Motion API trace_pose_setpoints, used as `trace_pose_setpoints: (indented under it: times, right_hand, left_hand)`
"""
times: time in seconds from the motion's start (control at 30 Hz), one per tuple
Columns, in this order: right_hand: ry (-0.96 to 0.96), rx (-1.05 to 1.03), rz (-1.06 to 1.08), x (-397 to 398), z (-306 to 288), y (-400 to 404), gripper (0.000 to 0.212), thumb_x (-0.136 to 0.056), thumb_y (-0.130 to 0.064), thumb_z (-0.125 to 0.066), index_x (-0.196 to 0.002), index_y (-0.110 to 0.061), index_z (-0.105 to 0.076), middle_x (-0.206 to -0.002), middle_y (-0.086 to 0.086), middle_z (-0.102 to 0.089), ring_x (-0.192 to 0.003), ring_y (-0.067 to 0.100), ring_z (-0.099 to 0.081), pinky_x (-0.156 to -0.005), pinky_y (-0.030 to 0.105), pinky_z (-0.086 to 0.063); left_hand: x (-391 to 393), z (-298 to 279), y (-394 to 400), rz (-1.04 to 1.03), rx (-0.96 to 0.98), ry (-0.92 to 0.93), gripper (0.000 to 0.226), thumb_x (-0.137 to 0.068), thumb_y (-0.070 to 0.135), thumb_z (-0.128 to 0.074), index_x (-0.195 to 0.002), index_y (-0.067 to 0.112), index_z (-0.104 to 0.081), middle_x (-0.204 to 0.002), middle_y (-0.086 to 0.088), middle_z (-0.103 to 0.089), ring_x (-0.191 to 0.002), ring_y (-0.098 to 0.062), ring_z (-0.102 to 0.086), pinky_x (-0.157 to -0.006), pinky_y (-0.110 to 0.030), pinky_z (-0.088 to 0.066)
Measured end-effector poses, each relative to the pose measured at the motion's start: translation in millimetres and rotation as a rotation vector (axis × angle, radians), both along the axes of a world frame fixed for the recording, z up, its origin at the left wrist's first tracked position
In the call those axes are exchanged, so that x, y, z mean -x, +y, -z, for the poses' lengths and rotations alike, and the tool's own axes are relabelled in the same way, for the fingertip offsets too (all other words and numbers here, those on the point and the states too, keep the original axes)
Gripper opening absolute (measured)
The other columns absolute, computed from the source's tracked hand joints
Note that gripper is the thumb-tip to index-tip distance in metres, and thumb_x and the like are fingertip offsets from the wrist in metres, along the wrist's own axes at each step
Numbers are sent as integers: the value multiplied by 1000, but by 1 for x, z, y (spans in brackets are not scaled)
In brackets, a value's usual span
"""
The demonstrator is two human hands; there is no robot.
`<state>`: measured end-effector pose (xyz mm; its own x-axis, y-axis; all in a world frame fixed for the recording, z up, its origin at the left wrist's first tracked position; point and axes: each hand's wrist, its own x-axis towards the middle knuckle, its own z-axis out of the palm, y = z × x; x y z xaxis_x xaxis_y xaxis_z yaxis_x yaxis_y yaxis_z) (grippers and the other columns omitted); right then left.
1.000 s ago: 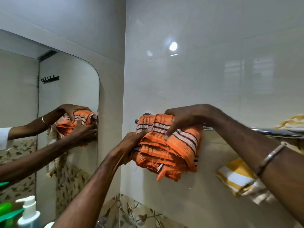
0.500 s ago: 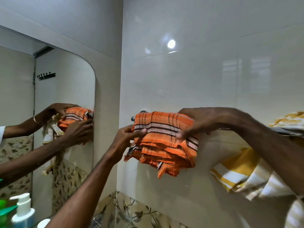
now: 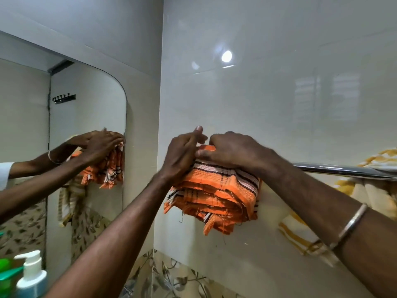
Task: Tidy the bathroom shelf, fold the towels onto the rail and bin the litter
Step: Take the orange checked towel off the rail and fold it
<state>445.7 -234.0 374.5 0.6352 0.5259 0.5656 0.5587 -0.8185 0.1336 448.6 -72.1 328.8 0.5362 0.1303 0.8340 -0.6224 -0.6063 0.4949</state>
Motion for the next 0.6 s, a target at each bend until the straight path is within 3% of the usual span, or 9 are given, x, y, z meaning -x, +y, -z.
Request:
trace_pose_setpoints:
  times: [0.1,0.17,0.27,0.4,0.5,0.6]
  right_hand:
    - [-87,47,34,-2,8,-2,73,-84,-84,-37,-120,-24,-59,-83,-5,-55,-80,18,-53,-56,30,-31]
    - [-123,53,43,-5,11,-5,77,-79,-87,-38,-120,-25,-58,-74,-9,-46,-73,15,-51,-53,28,-29]
    - [-121,73,51,-10,10,-10,83,-71,-92,-44,-120,-26,-57,-72,-11,-44,-64,9,-44,-52,28,-28]
    - [-135,99,69,-18,14,-16,91,-64,-92,-53,-128,-27,-51,-88,-7,-59,-61,8,-40,-53,27,-30]
    - [-174,97,78,-11,18,-19,89,-66,-90,-56,-130,-27,-49,-106,-1,-68,-72,15,-52,-60,30,-39]
    - [-387,25,46,2,34,-23,83,-72,-80,-62,-134,-27,-48,-123,4,-65,-107,27,-61,-90,47,-44]
  left_hand:
    - [-11,9,7,-73,-111,29,66,-105,54,-32,-66,17,-71,-67,0,-70,-65,-18,-65,-66,-43,-48]
    - [-15,11,12,-156,-184,-8,69,-104,54,-30,-69,9,-70,-67,-6,-70,-65,-23,-65,-67,-48,-48]
    - [-21,9,16,-212,-248,-110,68,-102,49,-30,-71,7,-73,-62,-6,-70,-60,-21,-64,-64,-42,-47]
    - [-33,9,20,-368,-394,-225,68,-103,43,-22,-77,12,-76,-69,-2,-70,-79,-13,-55,-90,-42,-35]
    - [-31,13,19,-377,-367,-241,68,-102,46,-19,-83,15,-77,-75,0,-71,-88,-9,-48,-93,-41,-29]
    - [-23,33,13,-512,-272,-308,51,-102,51,-27,-101,21,-69,-101,2,-69,-105,-16,-48,-88,-36,-28]
